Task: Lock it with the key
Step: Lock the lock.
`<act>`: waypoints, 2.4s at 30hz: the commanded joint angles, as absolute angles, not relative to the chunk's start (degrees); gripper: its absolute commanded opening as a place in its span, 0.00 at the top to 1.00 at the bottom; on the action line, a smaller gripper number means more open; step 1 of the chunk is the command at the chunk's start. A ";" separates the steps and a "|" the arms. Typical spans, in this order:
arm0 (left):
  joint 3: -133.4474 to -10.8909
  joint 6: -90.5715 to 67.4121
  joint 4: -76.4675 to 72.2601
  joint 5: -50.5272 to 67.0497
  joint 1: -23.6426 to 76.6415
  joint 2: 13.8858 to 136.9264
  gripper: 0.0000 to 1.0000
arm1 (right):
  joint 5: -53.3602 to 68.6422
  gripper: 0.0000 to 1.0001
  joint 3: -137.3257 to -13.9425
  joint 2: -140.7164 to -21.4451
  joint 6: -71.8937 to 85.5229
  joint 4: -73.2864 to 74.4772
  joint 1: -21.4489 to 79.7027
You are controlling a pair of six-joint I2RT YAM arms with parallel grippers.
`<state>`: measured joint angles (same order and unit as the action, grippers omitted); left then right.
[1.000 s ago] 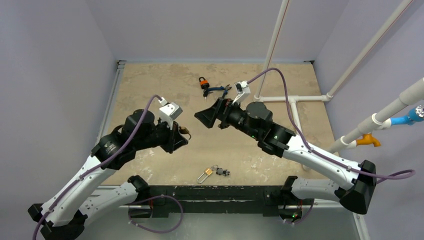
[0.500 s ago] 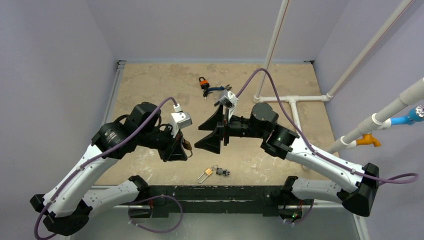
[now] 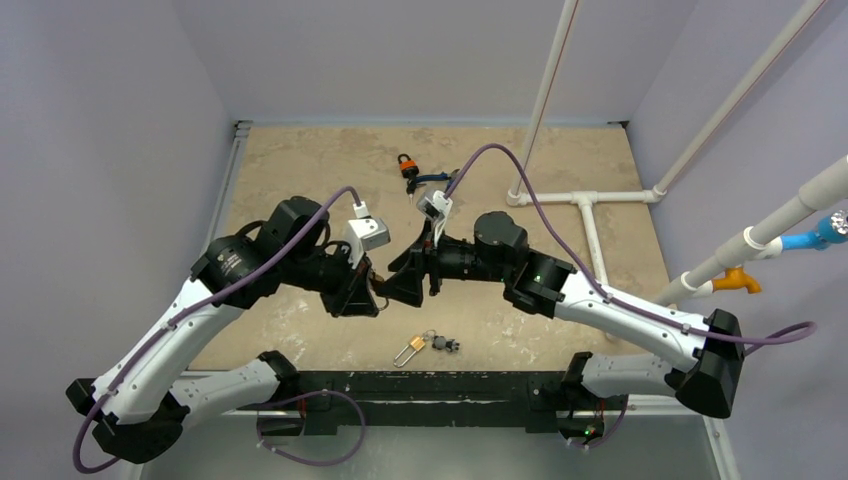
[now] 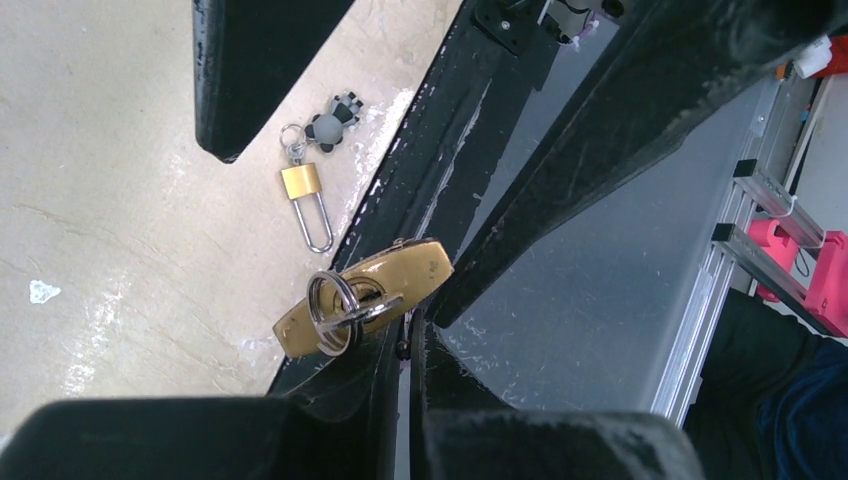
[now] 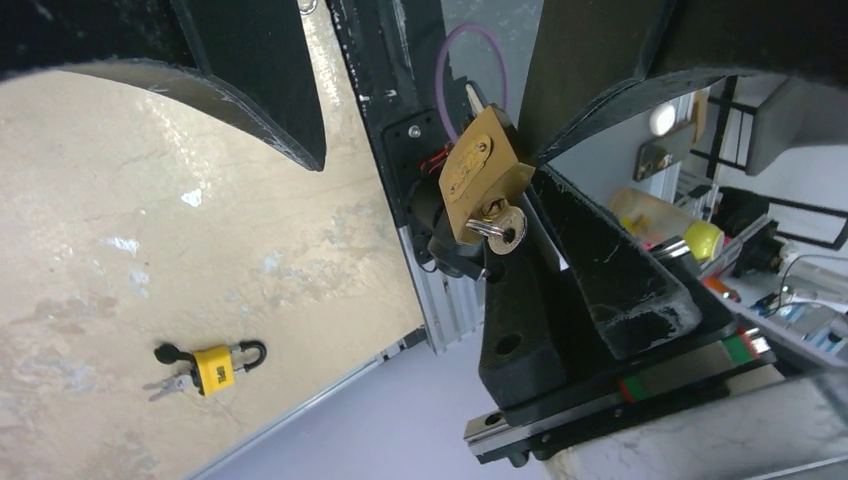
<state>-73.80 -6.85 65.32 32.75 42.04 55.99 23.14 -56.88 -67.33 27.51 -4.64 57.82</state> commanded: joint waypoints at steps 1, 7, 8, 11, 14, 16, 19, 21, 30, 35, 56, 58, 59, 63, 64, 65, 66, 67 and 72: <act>-76.03 -7.33 63.02 33.86 42.01 56.59 1.00 | 13.90 0.34 -59.42 -66.93 31.45 -5.62 58.81; -76.50 -6.61 63.59 33.55 42.01 56.98 1.00 | 6.84 0.47 -60.16 -67.25 33.88 -4.52 59.71; -76.63 -6.65 63.61 33.19 42.01 57.04 1.00 | 6.66 0.48 -60.80 -67.74 33.92 -3.89 59.87; -77.41 -6.48 64.00 31.92 42.01 57.37 1.00 | 5.03 0.56 -62.48 -69.33 34.17 -1.34 60.56; -78.41 -6.41 64.76 29.38 42.01 57.86 1.00 | 2.71 0.68 -62.67 -69.78 35.09 -0.11 60.82; -78.88 -6.92 64.88 26.36 42.01 58.09 1.00 | 1.14 0.80 -62.87 -69.79 36.17 1.05 60.82; -79.27 -8.81 64.06 21.18 42.01 58.23 0.99 | -2.31 1.00 -63.14 -69.86 39.81 3.29 60.82; -78.97 -10.53 62.43 19.08 42.01 57.71 0.84 | -5.05 1.00 -63.04 -69.87 43.54 4.89 60.82; -71.83 -16.18 49.30 9.05 42.01 50.36 0.54 | -11.64 1.00 -59.49 -66.16 62.69 -0.40 60.73; -68.78 -19.46 42.81 5.67 42.01 46.23 0.51 | -15.53 1.00 -57.95 -62.68 65.49 -6.99 60.74; -62.14 -24.70 19.93 10.42 41.92 42.44 0.64 | -18.76 1.00 -57.25 -61.98 68.90 -15.73 60.73; -62.34 -24.57 19.86 10.51 41.94 42.73 0.69 | -18.94 1.00 -56.92 -61.81 68.99 -15.82 60.77; -62.40 -24.53 20.01 10.47 41.97 42.84 0.72 | -18.98 1.00 -56.94 -61.79 68.99 -15.78 60.74; -62.40 -24.61 19.35 11.21 41.95 43.55 0.83 | -18.77 1.00 -57.00 -62.00 69.07 -15.82 60.73; -62.47 -24.61 19.26 11.38 41.93 43.70 0.89 | -18.64 1.00 -57.04 -62.04 69.08 -15.89 60.73; -62.45 -24.54 19.11 11.54 41.97 43.95 0.96 | -18.49 1.00 -57.06 -61.99 69.07 -15.91 60.78; -62.64 -24.46 19.19 11.66 41.93 44.13 1.00 | -18.31 1.00 -57.09 -62.08 68.78 -15.91 60.76; -62.85 -24.37 19.55 11.65 42.00 44.35 1.00 | -18.11 1.00 -57.33 -62.16 67.86 -15.84 60.78; -70.78 -21.20 29.72 13.11 42.01 46.33 1.00 | -14.49 0.23 -58.88 -61.83 55.32 -13.37 60.73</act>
